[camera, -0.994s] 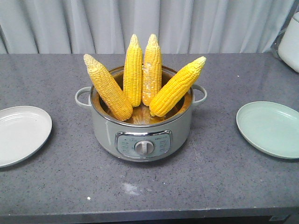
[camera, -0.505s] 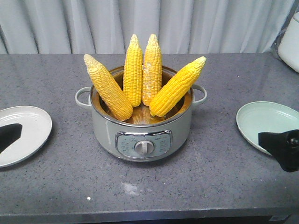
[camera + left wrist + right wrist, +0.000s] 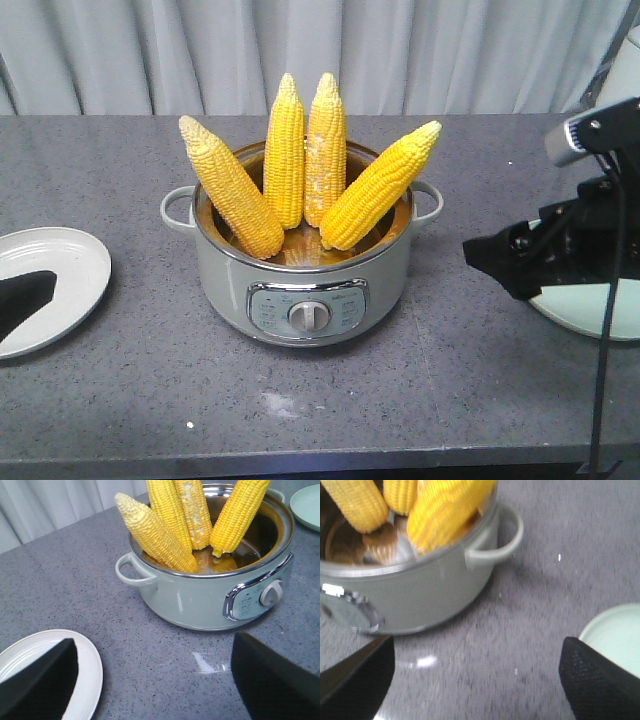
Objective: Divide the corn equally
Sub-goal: 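Reach the right gripper into the pot to the corn cob nearest it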
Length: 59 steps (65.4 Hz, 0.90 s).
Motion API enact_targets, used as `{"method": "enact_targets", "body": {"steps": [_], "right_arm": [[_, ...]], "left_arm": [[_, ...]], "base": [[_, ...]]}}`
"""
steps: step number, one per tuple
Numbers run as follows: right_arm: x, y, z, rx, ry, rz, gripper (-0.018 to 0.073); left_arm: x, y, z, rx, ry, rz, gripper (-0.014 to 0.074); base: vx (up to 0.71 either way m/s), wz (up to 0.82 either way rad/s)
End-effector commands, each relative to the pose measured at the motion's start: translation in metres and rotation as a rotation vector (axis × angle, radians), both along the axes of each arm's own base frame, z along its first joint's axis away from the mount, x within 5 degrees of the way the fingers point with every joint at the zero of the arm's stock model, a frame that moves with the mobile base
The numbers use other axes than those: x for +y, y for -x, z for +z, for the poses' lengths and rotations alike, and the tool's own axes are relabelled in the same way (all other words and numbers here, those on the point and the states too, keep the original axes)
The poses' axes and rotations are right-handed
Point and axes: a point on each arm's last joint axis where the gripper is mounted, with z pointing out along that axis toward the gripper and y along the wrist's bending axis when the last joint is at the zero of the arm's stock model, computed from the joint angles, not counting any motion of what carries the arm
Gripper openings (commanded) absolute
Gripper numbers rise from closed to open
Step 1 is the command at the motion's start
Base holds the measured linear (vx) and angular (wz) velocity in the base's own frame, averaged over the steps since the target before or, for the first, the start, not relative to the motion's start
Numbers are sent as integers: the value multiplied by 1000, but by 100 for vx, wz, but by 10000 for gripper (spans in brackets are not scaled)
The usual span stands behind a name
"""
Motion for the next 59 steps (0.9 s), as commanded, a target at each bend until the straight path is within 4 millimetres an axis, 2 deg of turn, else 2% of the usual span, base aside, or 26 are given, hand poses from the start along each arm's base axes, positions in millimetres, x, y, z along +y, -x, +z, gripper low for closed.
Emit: {"method": "enact_targets", "body": {"steps": [1, 15, 25, 49, 59], "right_arm": [[9, -14, 20, -136, -38, -27, 630], [34, -39, 16, -242, -109, -57, 615], [45, -59, 7, -292, -172, -134, 594], [73, -120, 0, -189, -219, -102, 590], [84, -134, -3, -148, -249, -70, 590]], "left_arm": [[-1, -1, 15, -85, 47, -2, 587], [-1, -1, 15, -85, 46, -2, 587], [-1, -1, 15, -86, 46, -2, 587], [-1, -1, 15, -91, 33, -3, 587], [-1, -1, 15, -90, 33, -3, 587]], "base": [[0, 0], [0, 0], [0, 0], [0, 0], [0, 0]]}}
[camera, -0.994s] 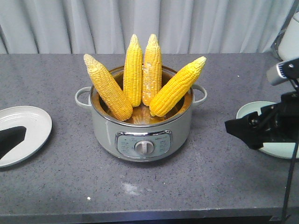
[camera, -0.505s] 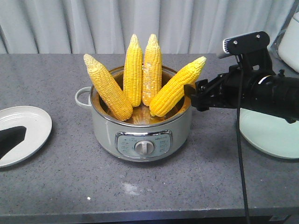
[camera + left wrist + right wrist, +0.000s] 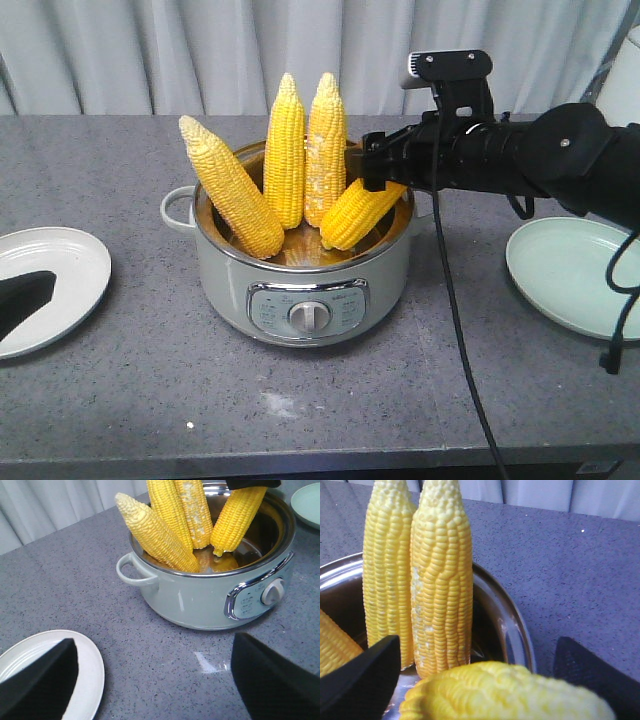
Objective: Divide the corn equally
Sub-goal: 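Reach the right gripper into the pot to the corn cob nearest it, then close the right gripper on the corn cob and lift it out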
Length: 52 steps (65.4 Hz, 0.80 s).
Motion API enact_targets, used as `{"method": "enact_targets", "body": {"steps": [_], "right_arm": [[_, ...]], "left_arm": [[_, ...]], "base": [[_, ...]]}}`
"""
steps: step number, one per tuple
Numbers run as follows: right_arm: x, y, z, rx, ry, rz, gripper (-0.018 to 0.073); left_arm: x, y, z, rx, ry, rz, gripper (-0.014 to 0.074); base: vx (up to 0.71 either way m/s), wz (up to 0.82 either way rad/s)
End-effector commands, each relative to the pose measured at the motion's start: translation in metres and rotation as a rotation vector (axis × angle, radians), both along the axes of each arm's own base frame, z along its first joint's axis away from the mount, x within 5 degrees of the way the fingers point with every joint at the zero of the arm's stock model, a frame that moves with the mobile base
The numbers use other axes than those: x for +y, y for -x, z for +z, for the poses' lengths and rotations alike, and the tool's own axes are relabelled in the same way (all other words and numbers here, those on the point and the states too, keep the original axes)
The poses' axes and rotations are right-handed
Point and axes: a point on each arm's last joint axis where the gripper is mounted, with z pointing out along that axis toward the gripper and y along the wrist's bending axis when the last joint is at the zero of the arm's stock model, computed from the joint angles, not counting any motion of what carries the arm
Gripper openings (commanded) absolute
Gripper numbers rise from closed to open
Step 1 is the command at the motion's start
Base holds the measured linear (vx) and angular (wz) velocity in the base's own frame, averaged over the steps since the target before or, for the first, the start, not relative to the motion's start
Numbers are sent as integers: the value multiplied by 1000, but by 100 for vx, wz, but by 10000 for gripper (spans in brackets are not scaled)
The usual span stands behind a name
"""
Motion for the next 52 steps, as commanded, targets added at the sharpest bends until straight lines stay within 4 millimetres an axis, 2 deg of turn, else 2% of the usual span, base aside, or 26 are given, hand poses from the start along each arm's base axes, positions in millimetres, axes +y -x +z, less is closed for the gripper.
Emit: {"method": "enact_targets", "body": {"steps": [1, 11, 18, 41, 52], "right_arm": [[5, -2, 30, -94, -43, 6, 590], [23, 1, 30, -143, 0, 78, 590], [26, 1, 30, -147, 5, 86, 564], [27, 3, 28, -126, 5, 108, 232], [24, 9, 38, -141, -2, 117, 208]], "left_arm": [[-1, -1, 15, -87, 40, 0, 587], [-1, -1, 15, -85, 39, 0, 587], [-1, -1, 15, -84, 39, 0, 587], [-1, -1, 15, -84, 38, 0, 587], [-1, -1, 15, -85, 39, 0, 587]], "base": [[0, 0], [0, 0], [0, 0], [0, 0], [0, 0]]}}
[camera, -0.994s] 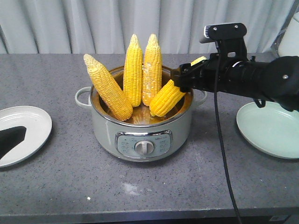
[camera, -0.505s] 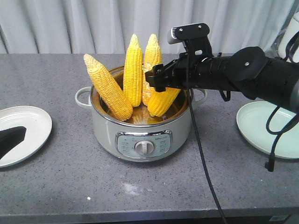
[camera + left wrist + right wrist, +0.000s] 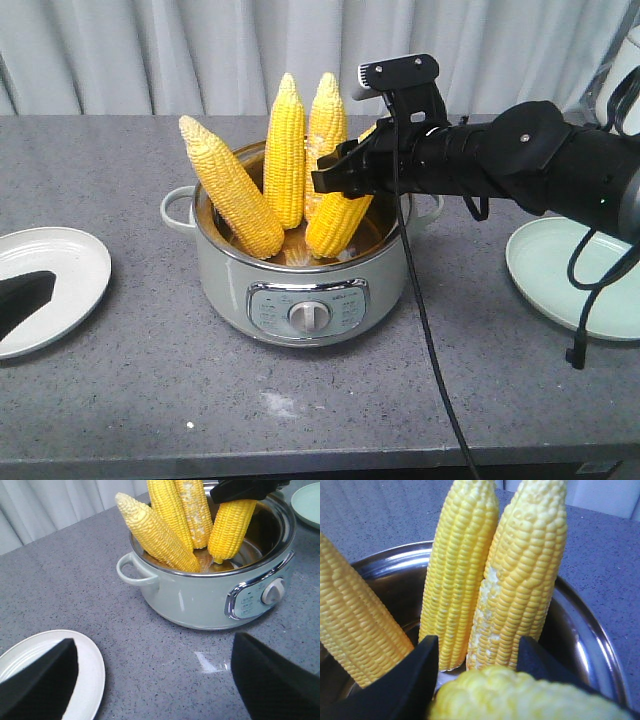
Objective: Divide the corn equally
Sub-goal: 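Close the right gripper on the corn cob and lift it out, then carry the corn cob to the pale green plate and release it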
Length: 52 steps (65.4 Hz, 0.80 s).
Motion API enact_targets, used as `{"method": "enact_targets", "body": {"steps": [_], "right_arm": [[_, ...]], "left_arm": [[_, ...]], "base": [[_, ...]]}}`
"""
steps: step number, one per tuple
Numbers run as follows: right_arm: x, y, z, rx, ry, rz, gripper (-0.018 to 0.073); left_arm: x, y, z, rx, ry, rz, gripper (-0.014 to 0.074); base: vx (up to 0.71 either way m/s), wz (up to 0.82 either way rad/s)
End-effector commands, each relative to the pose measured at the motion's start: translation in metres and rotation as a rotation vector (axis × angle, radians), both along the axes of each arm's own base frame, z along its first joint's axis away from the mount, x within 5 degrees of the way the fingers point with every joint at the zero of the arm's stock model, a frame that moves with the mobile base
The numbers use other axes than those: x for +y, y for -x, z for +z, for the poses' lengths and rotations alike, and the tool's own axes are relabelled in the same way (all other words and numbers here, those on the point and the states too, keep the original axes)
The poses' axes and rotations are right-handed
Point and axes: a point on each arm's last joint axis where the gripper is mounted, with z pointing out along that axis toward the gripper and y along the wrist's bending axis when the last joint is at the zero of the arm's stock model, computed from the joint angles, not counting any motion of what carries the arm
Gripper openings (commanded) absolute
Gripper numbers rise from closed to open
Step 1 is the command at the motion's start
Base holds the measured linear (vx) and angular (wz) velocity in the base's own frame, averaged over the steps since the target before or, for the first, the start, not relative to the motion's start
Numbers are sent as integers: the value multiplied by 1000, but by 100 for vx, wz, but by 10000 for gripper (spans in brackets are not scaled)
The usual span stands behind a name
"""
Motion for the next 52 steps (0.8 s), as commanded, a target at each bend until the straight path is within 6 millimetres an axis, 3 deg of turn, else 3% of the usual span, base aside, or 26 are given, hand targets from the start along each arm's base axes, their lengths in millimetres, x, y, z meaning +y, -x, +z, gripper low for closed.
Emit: {"method": "enact_targets", "body": {"steps": [1, 23, 31, 39, 52], "right_arm": [[-9, 7, 42, -121, -44, -27, 209], [-37, 50, 112, -300, -76, -32, 250], [-59, 68, 133, -324, -69, -52, 259], [-88, 81, 144, -306, -40, -113, 259], [-132, 88, 141, -166, 48, -248, 259]], "left_arm": [[-1, -1, 15, -84, 41, 0, 587], [-1, -1, 15, -83, 42, -1, 587], [-1, -1, 15, -83, 42, -1, 587], [-1, -1, 15, -83, 42, -1, 587], [-1, -1, 15, -83, 42, -1, 587]], "base": [[0, 0], [0, 0], [0, 0], [0, 0], [0, 0]]}}
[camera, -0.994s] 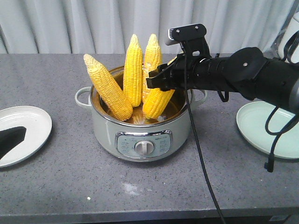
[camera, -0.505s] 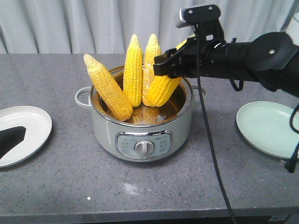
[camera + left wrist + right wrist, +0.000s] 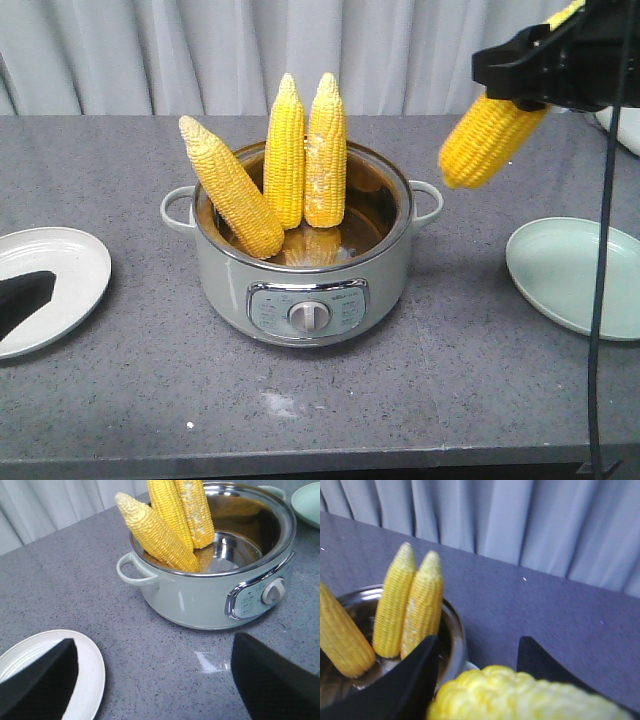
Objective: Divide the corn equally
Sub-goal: 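Carry the corn cob to the pale green plate and release it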
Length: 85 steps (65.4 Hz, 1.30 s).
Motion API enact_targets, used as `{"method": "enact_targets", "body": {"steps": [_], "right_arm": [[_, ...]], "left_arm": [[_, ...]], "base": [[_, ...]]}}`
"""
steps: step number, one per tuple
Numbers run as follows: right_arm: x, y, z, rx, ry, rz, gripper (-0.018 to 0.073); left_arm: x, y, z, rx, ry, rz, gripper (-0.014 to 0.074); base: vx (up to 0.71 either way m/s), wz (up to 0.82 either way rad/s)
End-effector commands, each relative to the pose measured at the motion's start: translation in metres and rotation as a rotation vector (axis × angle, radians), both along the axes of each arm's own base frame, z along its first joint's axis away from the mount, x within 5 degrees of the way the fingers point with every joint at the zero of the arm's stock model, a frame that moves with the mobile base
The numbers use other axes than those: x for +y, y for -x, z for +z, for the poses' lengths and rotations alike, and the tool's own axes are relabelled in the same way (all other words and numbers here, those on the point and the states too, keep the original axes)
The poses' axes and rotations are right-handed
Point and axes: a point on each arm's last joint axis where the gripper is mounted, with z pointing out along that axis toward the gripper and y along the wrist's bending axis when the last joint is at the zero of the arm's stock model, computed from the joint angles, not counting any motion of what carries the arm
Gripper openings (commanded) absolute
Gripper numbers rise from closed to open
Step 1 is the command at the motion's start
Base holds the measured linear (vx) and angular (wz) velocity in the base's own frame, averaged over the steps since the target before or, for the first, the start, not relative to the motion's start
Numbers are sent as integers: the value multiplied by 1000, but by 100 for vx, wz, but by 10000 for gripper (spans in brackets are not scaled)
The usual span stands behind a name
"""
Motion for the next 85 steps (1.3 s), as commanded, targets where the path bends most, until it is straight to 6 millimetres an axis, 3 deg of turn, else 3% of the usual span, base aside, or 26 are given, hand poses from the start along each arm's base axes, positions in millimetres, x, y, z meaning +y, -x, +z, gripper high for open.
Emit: {"method": "enact_targets", "body": {"steps": [1, 16, 30, 56, 85], "right_arm": [[-22, 9, 20, -17, 9, -97, 259], [-59, 6, 17, 213, 93, -272, 259], [-81, -10, -6, 384, 162, -375, 259], [-94, -49, -57, 579, 270, -403, 259], [-100, -97, -76, 757, 312, -388, 259]], "left_arm": [[-1, -1, 15, -83, 43, -1, 587], [-1, -1, 15, -84, 43, -1, 587], [-1, -1, 15, -84, 43, -1, 587], [-1, -1, 15, -84, 43, -1, 587], [-1, -1, 15, -82, 43, -1, 587]], "base": [[0, 0], [0, 0], [0, 0], [0, 0], [0, 0]]}}
